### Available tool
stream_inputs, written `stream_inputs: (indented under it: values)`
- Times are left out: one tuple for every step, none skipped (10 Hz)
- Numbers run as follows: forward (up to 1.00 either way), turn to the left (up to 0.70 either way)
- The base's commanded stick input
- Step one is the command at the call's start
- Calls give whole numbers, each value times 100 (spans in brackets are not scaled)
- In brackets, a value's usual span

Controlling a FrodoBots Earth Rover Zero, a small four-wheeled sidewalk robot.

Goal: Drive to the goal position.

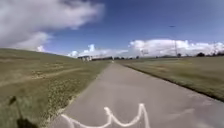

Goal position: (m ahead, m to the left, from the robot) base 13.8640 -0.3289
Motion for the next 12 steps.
stream_inputs:
  values:
    - [70, -31]
    - [70, -30]
    - [70, -26]
    - [70, 0]
    - [70, 0]
    - [70, 0]
    - [70, 0]
    - [70, 0]
    - [70, 0]
    - [70, 0]
    - [70, 0]
    - [70, -34]
